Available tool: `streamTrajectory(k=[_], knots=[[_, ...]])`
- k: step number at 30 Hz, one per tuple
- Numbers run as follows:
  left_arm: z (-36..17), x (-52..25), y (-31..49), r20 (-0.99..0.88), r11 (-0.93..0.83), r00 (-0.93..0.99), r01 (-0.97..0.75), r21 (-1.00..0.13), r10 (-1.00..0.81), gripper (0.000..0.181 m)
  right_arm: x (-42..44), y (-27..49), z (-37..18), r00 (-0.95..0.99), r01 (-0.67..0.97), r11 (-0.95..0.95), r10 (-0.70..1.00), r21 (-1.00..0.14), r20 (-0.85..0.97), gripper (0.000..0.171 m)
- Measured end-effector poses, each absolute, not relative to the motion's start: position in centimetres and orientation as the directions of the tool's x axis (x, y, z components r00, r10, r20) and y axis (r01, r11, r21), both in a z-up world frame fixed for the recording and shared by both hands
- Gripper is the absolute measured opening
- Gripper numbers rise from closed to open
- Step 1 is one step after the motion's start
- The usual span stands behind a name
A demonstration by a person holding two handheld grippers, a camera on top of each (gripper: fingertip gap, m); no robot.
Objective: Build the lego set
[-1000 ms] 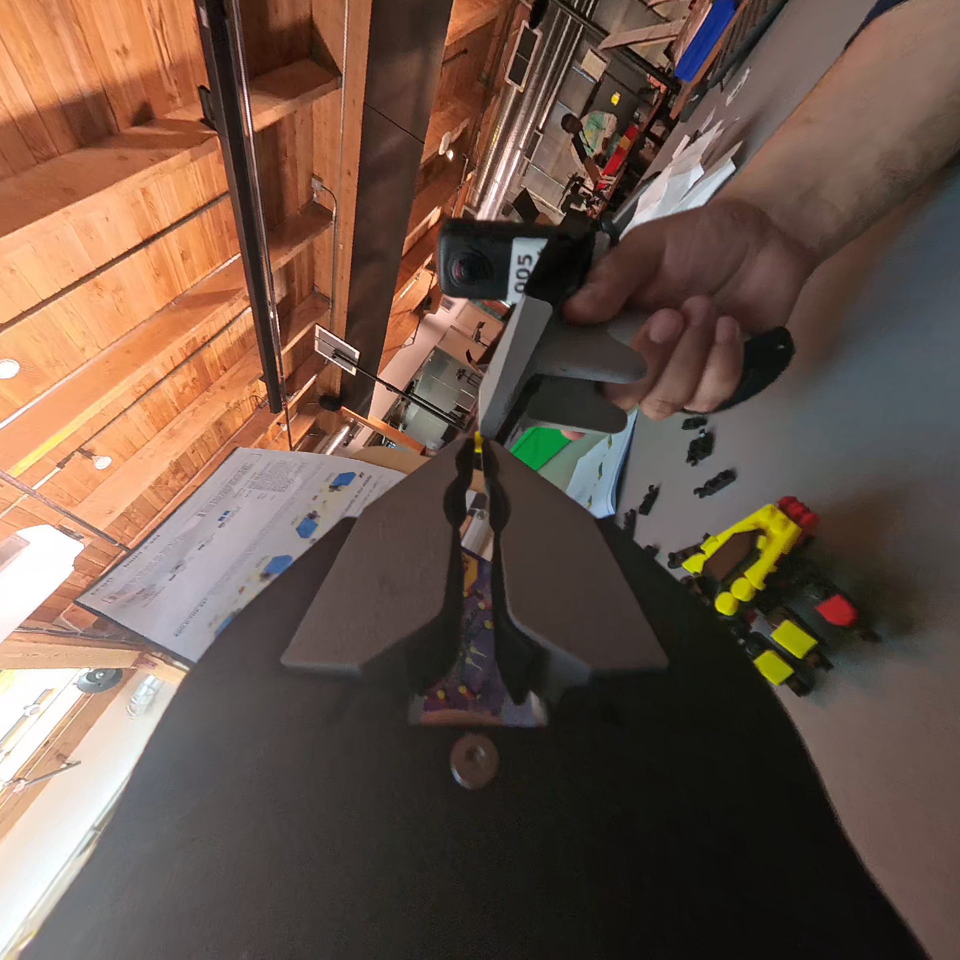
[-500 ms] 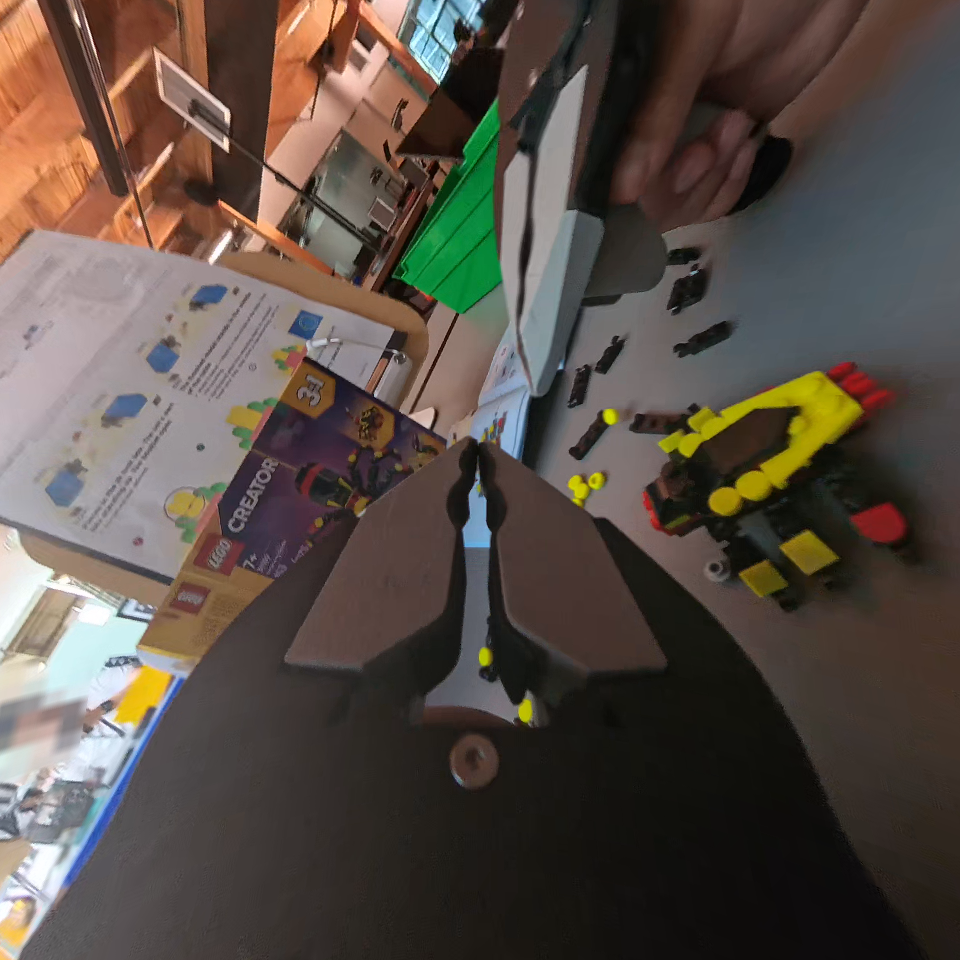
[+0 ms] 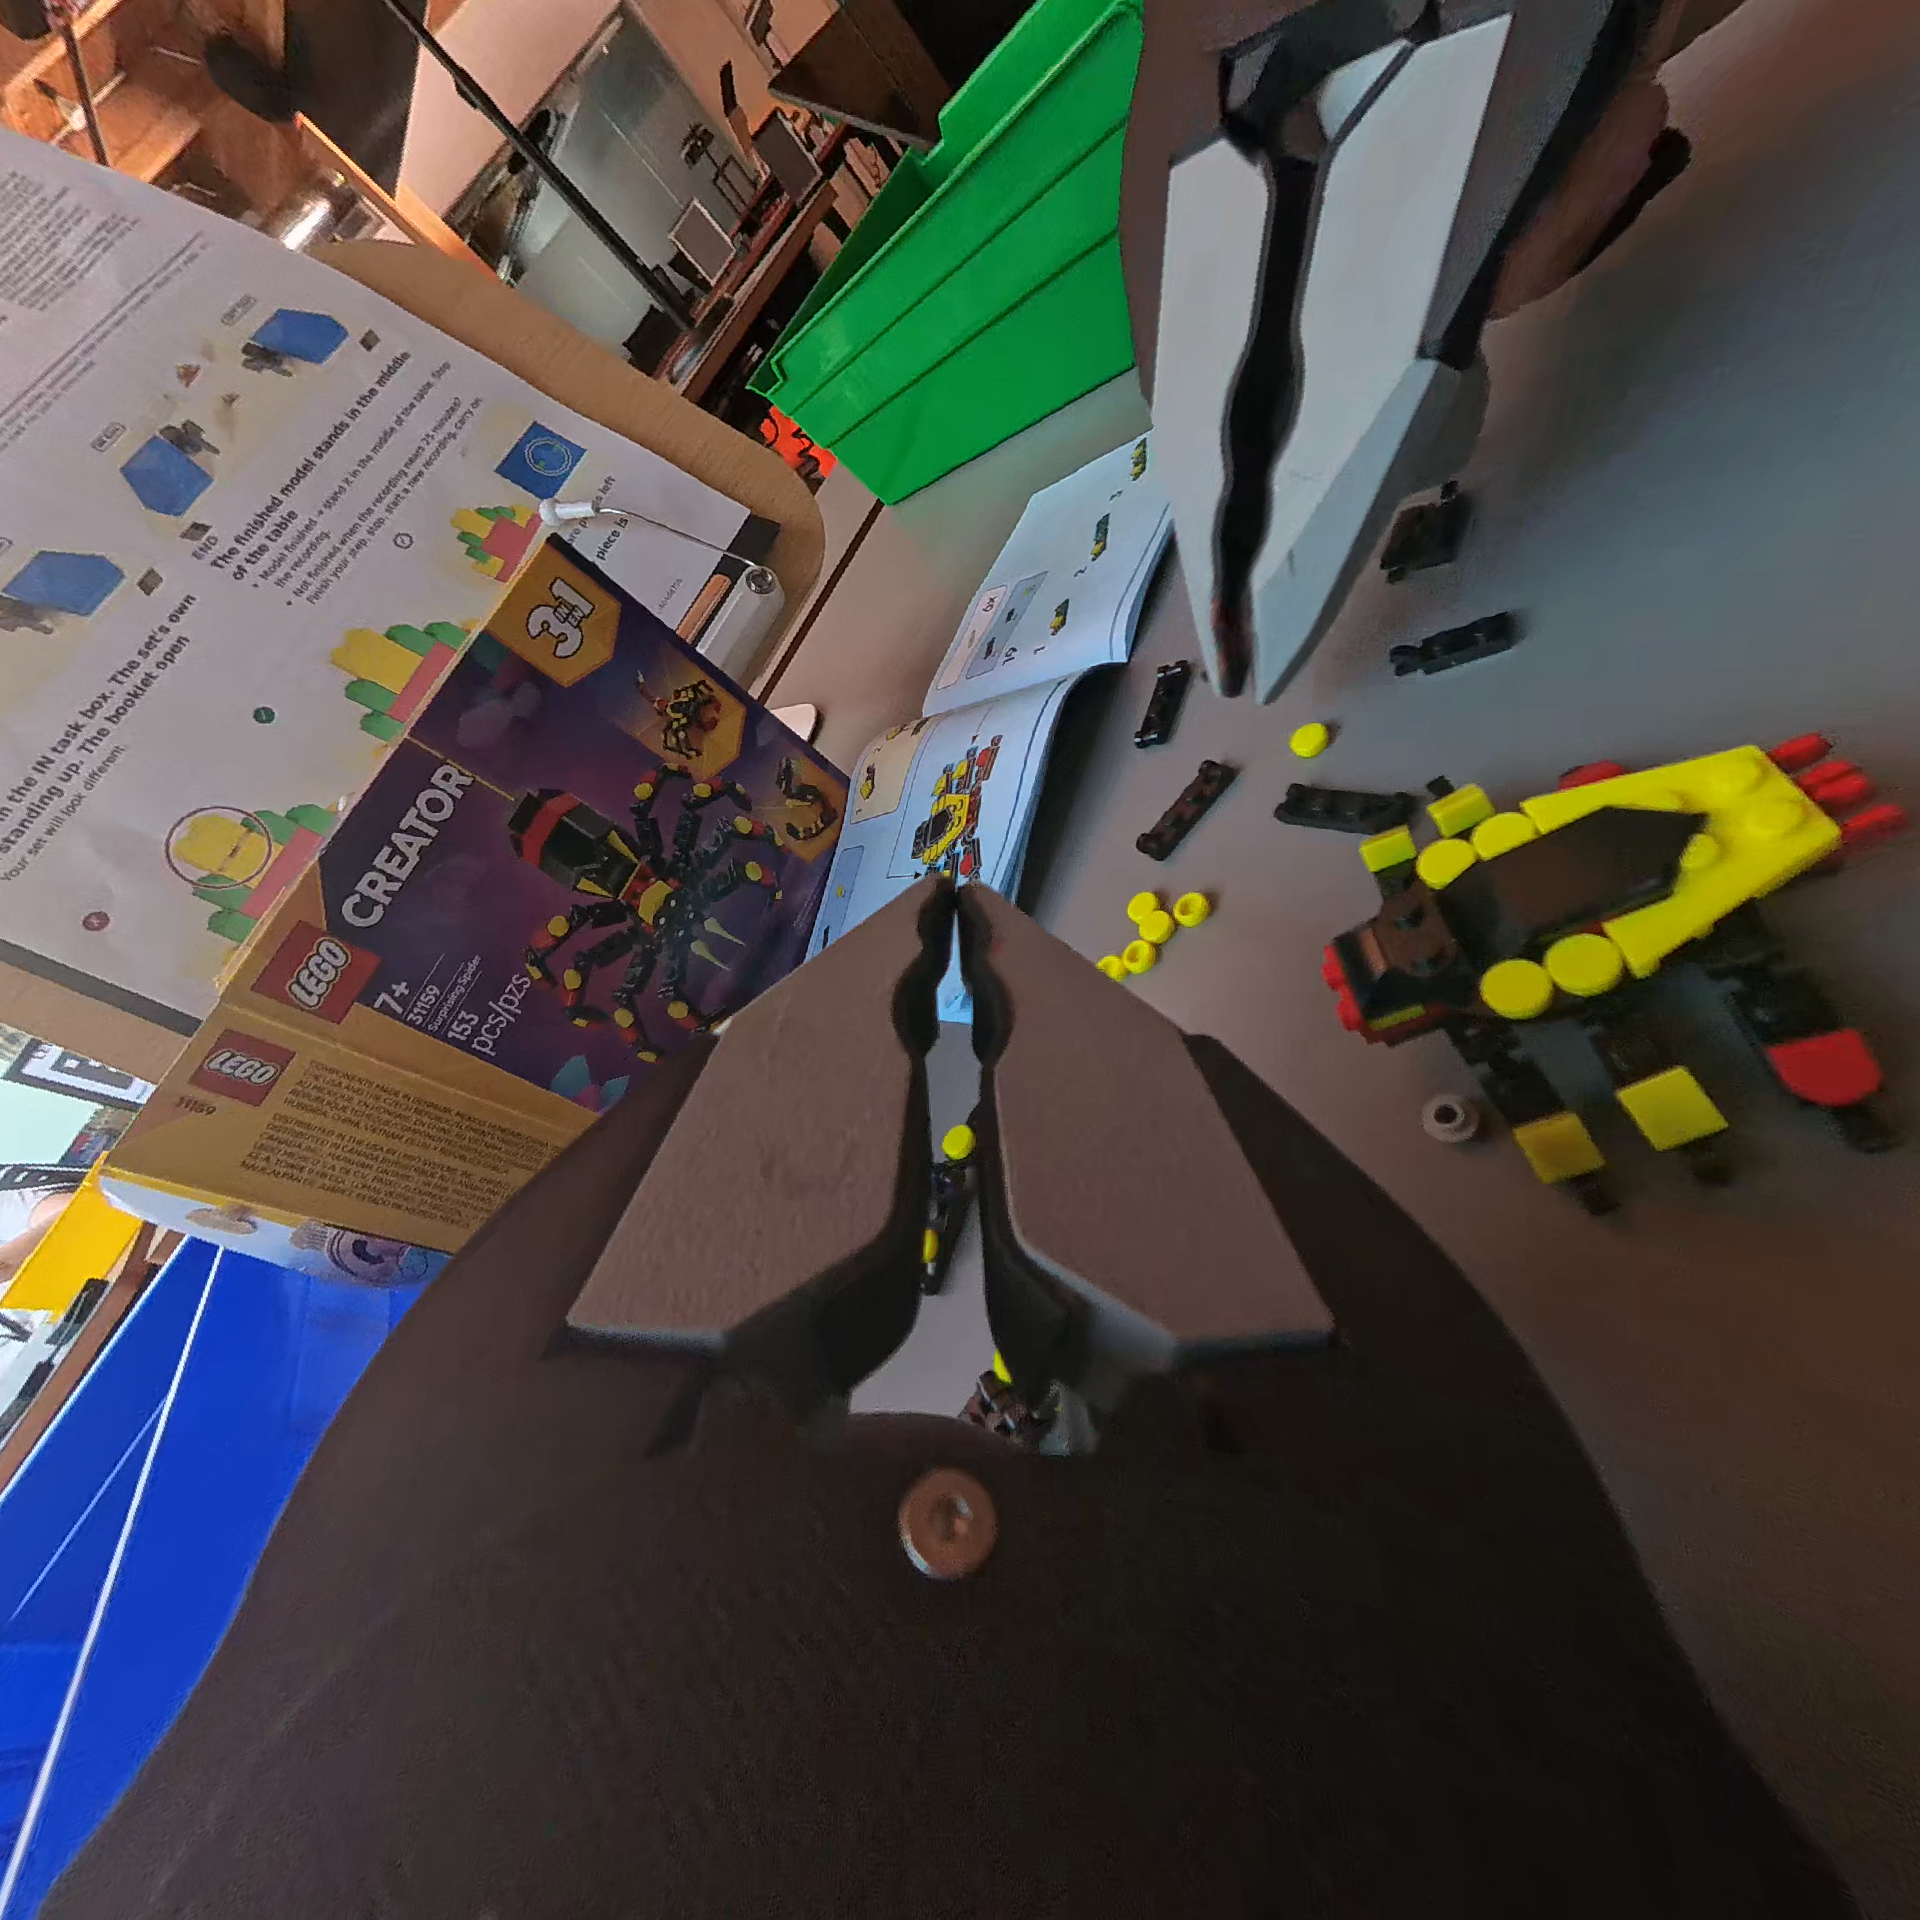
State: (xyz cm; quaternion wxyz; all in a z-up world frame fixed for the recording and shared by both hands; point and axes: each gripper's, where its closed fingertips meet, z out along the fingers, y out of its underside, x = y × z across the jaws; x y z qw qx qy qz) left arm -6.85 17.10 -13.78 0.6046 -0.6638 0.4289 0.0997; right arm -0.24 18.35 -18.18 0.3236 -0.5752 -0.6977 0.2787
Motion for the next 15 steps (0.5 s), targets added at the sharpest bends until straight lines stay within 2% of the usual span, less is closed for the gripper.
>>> streamTrajectory(k=[3, 13, 15], knots=[[-13.9, -6.8, 17.1, -0.648, 0.094, 0.611, -0.69, -0.717, -0.455, 0.0, -0.1, 17.8, -19.0, -0.156, 0.651, 0.19, 0.981, -0.735, 0.116, 0.009], [-14.3, -6.7, 17.0, -0.642, 0.086, 0.604, -0.693, -0.716, -0.472, 0.0, -0.2, 17.4, -19.8, -0.173, 0.666, 0.203, 0.978, -0.718, 0.115, 0.007], [-14.3, -6.7, 17.0, -0.642, 0.085, 0.604, -0.694, -0.715, -0.473, 0.0, -0.2, 17.5, -19.8, -0.172, 0.667, 0.205, 0.978, -0.717, 0.12, 0.002]])
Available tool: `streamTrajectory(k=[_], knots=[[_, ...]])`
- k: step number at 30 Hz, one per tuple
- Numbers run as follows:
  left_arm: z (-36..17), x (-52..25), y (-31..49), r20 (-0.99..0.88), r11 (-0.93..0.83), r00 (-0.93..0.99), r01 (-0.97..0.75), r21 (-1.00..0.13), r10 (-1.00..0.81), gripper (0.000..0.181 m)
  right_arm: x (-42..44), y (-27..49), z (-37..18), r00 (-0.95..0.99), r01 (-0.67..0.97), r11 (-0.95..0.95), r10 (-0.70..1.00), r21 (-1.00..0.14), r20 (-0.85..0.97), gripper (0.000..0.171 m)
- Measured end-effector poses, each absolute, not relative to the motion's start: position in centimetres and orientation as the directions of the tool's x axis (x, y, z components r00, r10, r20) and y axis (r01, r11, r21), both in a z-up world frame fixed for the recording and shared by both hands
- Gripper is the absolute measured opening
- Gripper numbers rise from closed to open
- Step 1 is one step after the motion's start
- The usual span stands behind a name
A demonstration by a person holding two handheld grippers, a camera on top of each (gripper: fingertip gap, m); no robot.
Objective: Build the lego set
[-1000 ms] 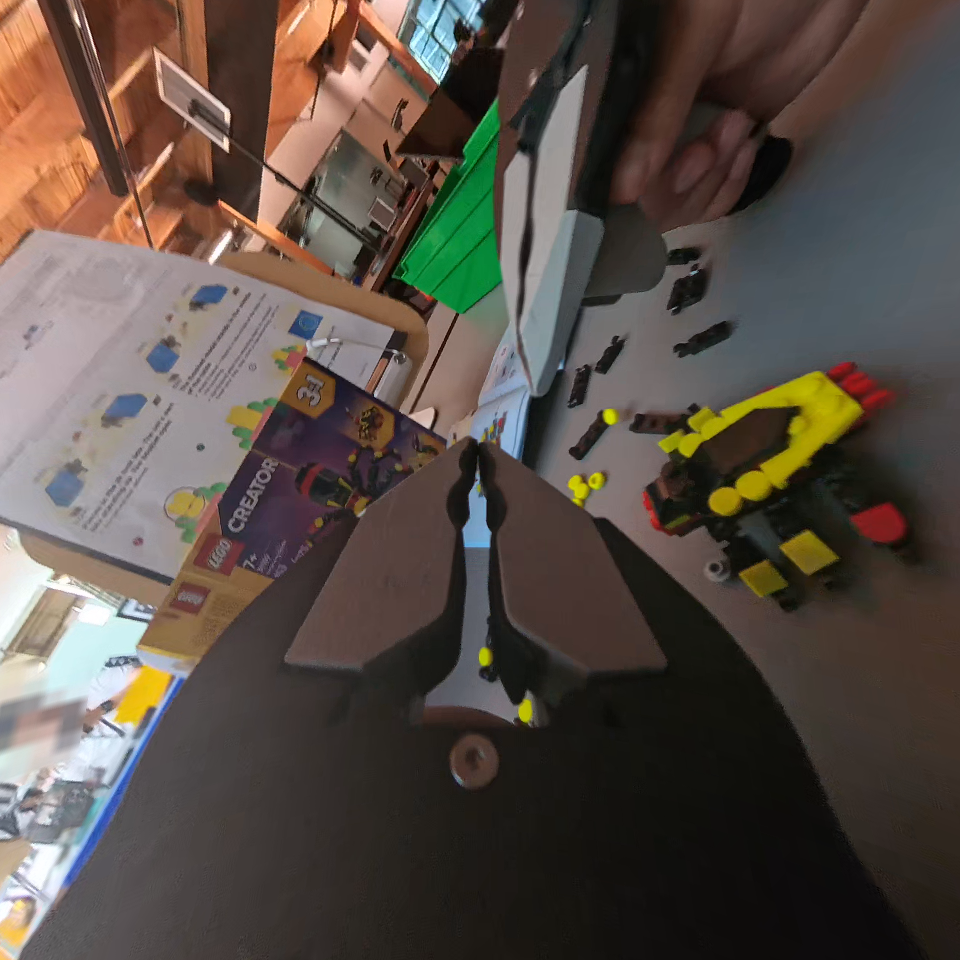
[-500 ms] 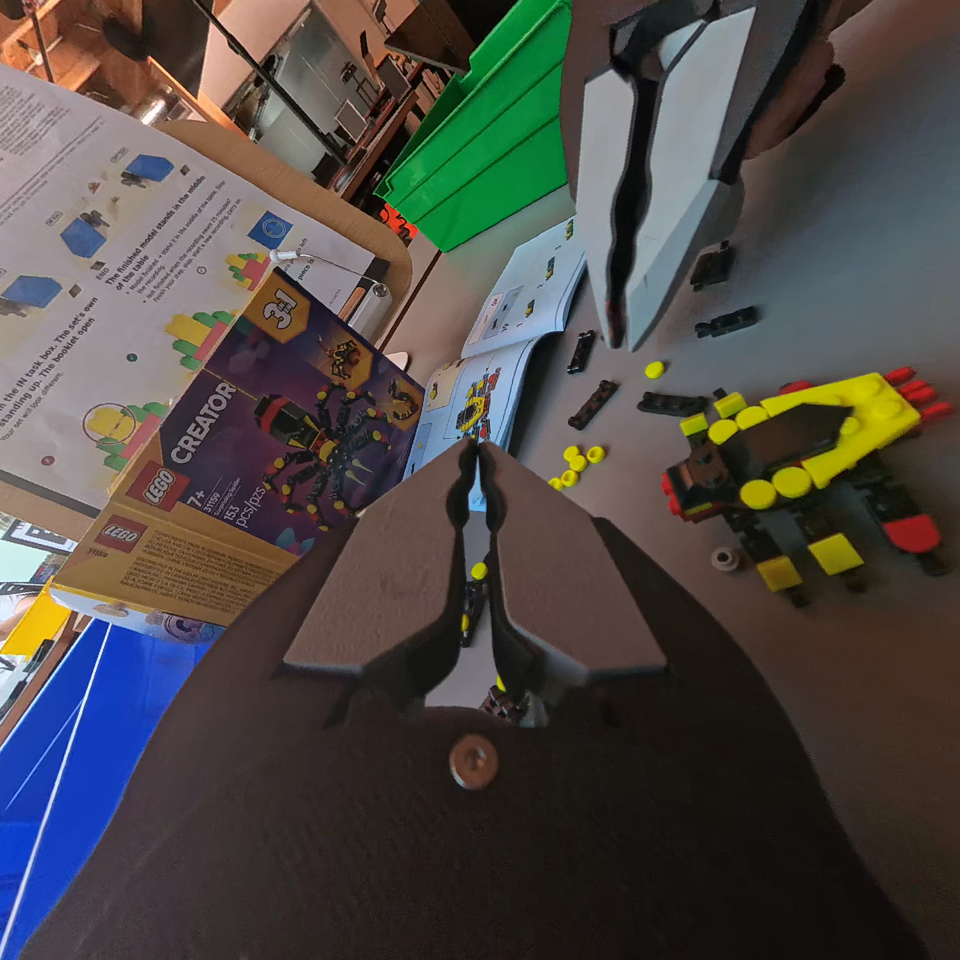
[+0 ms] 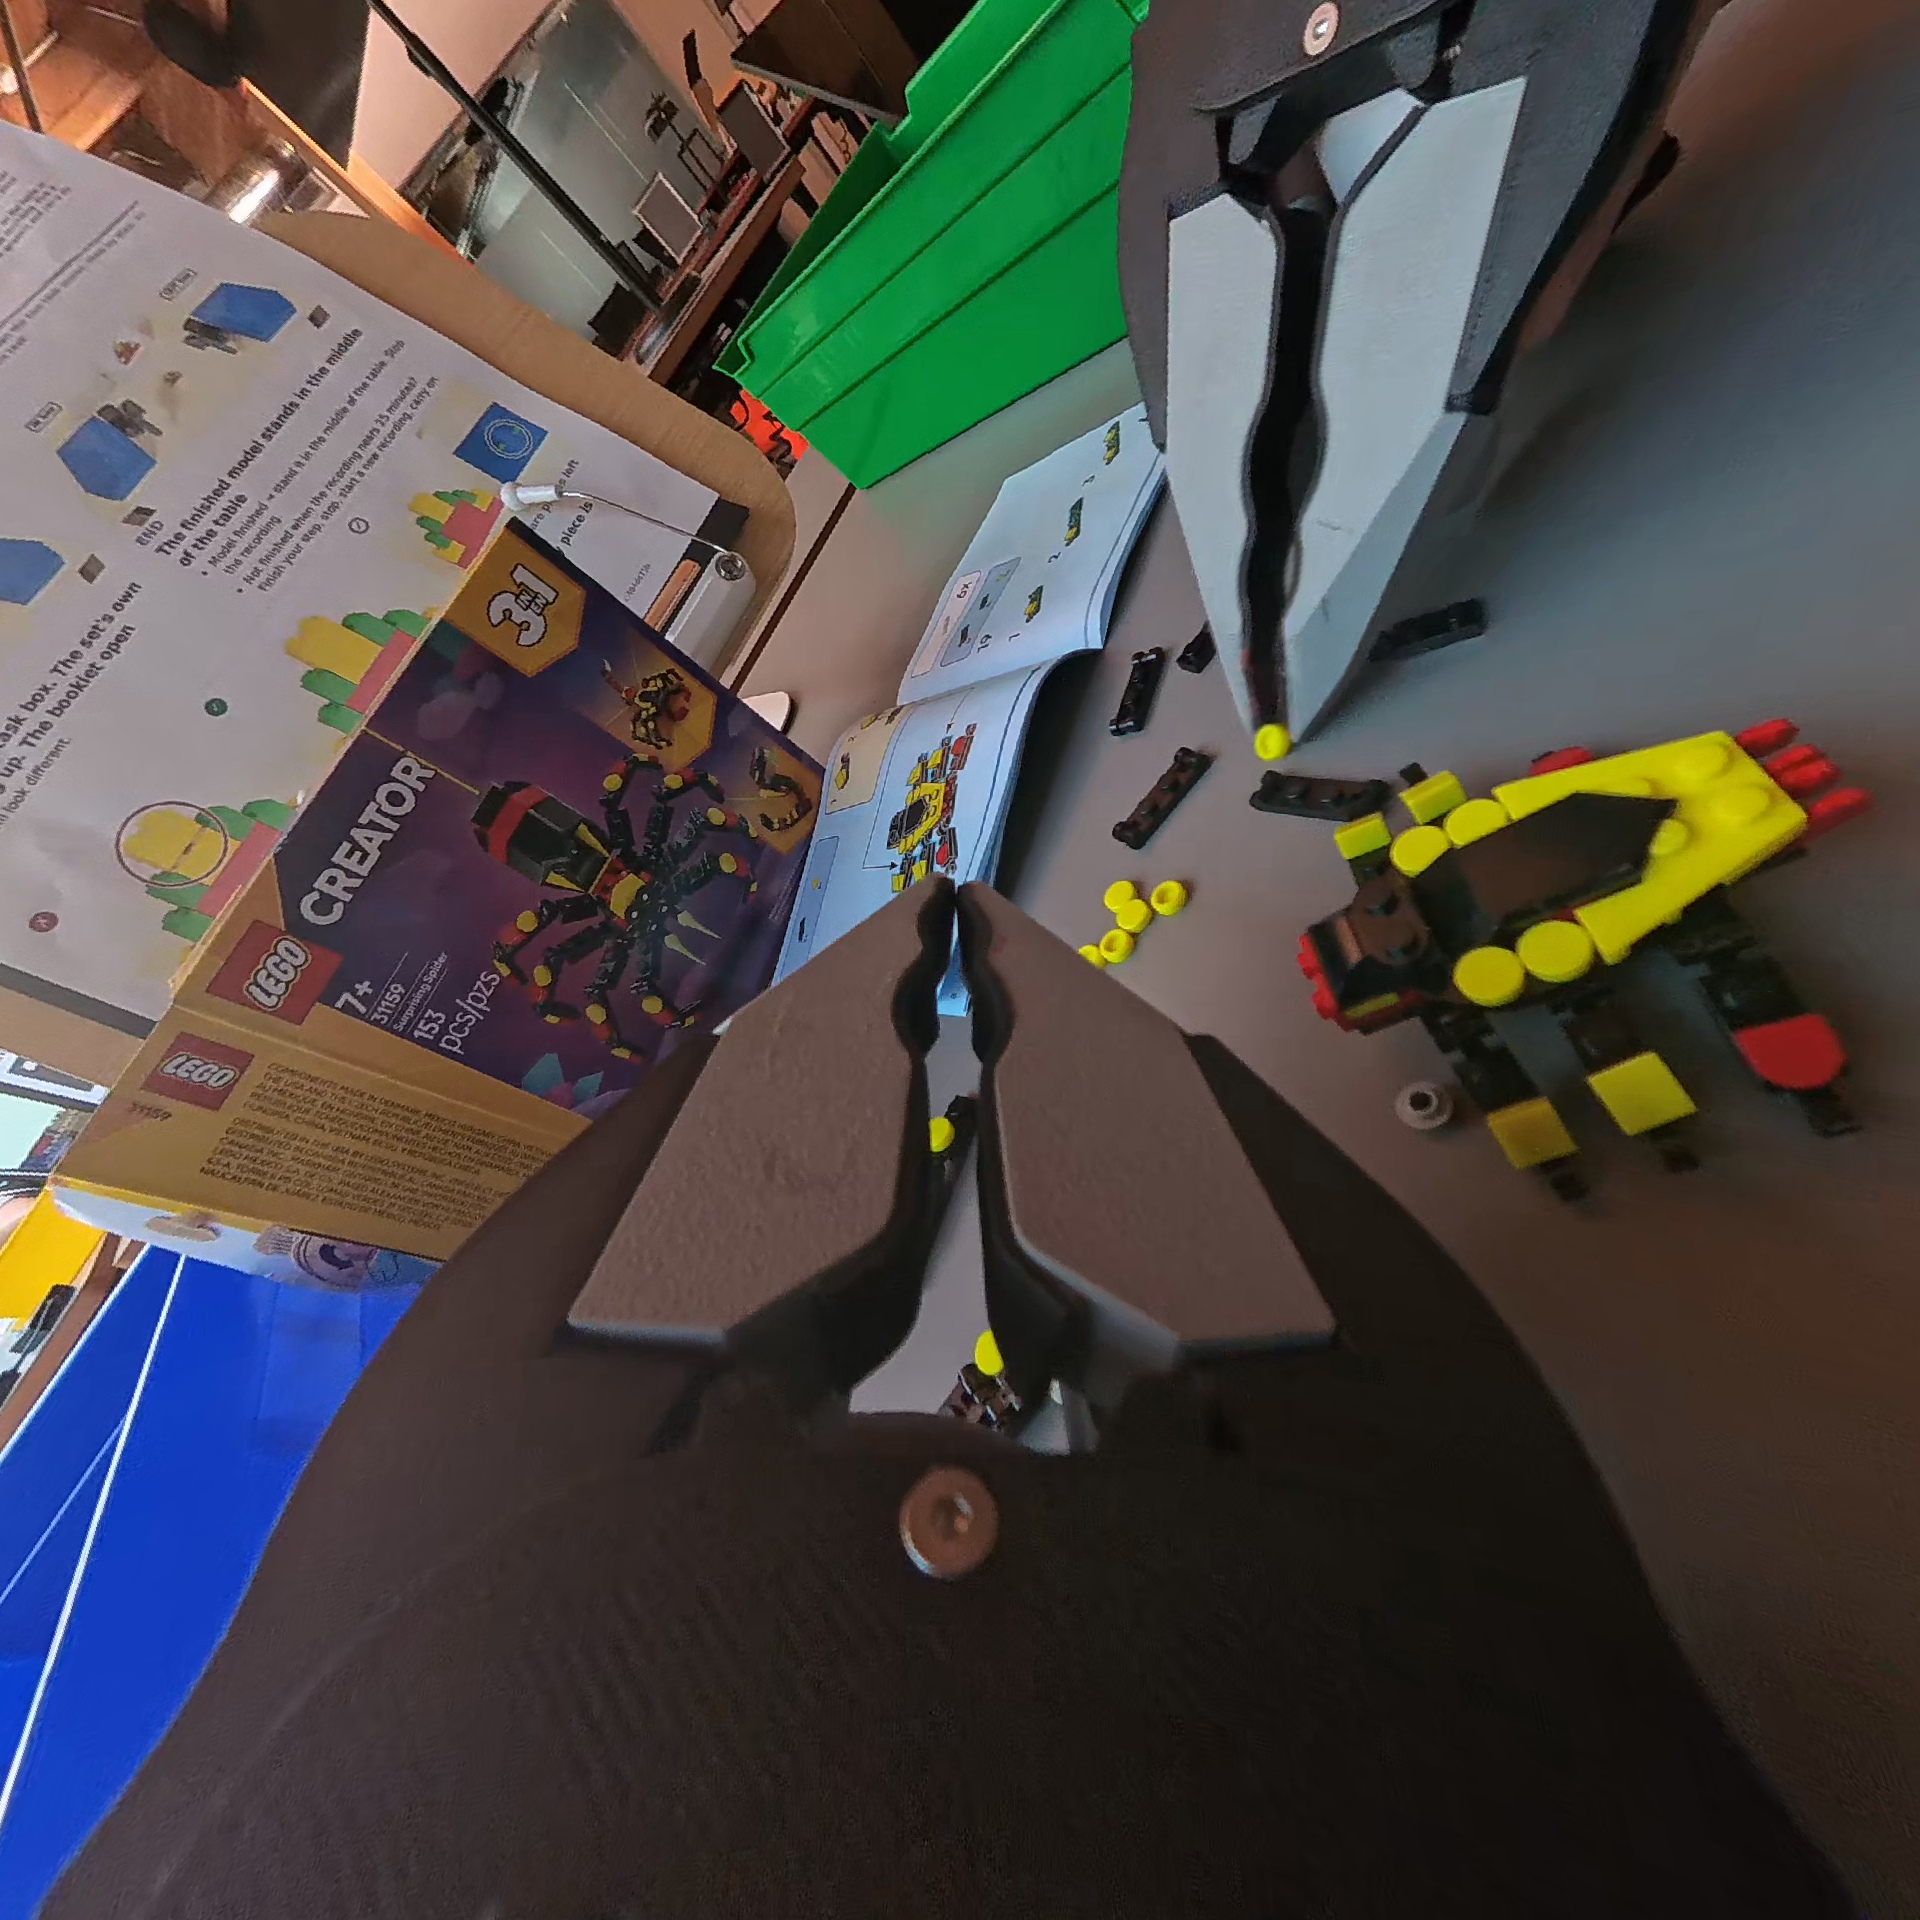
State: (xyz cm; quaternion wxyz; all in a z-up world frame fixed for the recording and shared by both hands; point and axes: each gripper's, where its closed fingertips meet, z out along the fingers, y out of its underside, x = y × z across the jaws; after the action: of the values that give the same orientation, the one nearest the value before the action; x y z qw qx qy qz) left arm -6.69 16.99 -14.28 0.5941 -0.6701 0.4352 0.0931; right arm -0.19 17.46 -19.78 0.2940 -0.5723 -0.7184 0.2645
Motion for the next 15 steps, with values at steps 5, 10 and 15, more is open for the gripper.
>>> streamTrajectory(k=[5, 10, 15], knots=[[-14.5, -6.69, 17.02, -0.639, 0.078, 0.601, -0.697, -0.713, -0.48, 0.0, -0.26, 17.5, -19.79, -0.172, 0.664, 0.218, 0.975, -0.715, 0.138, 0.002], [-14.59, -6.6, 17.02, -0.643, 0.079, 0.595, -0.701, -0.708, -0.482, 0.0, -0.41, 17.67, -19.63, -0.166, 0.657, 0.228, 0.973, -0.718, 0.158, 0.008], [-14.7, -6.47, 17.0, -0.649, 0.082, 0.587, -0.708, -0.702, -0.484, 0.0, -0.71, 17.39, -19.66, -0.174, 0.649, 0.228, 0.973, -0.726, 0.15, 0.008]])
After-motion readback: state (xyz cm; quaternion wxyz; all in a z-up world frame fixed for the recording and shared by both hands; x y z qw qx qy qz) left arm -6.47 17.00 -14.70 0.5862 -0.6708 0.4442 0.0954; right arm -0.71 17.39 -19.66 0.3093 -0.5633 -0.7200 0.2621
